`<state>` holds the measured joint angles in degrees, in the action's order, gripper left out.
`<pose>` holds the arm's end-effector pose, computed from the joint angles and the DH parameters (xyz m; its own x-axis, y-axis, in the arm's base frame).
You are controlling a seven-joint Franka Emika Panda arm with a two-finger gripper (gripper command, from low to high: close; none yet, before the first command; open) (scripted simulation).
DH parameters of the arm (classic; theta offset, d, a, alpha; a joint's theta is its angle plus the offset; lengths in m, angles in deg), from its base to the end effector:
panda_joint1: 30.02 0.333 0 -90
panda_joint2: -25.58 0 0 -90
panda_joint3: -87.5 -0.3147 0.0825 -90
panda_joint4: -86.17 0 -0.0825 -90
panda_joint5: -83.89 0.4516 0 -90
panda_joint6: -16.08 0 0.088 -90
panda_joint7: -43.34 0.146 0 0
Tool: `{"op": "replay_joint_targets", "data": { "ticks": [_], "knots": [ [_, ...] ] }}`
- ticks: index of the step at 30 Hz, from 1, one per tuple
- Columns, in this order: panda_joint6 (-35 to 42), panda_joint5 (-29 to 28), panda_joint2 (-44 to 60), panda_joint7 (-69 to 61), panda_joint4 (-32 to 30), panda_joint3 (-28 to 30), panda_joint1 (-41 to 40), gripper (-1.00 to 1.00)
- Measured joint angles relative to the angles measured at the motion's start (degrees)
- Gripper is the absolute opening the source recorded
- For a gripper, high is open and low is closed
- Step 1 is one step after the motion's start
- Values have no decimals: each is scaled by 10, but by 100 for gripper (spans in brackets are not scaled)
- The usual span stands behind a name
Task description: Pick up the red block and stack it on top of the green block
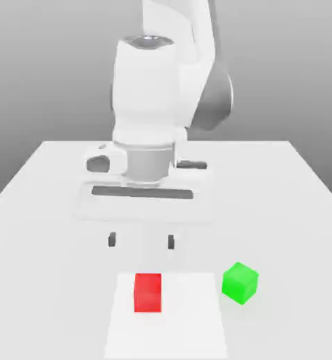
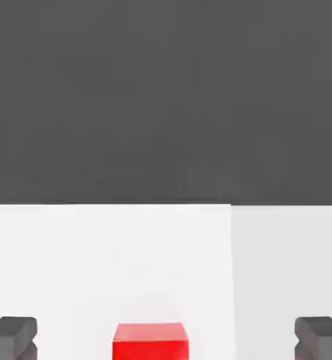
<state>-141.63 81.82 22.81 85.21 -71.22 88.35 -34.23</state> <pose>0.4294 -0.0369 0.1376 0.7053 -0.7071 0.0498 -0.7069 -0.7069 -0.0248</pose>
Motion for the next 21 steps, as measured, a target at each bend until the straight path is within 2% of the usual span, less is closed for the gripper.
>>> {"op": "replay_joint_targets", "data": {
  "ticks": [7, 8, 15, 21],
  "knots": [
    [-115, 26, 143, -22, -3, -6, -4, 0],
    [-131, 26, 161, -22, 0, -6, -4, -100],
    [-133, 24, 164, -21, 0, -7, -5, -100],
    [-40, 22, 55, -19, -16, -8, -7, -100]
  ]
}}
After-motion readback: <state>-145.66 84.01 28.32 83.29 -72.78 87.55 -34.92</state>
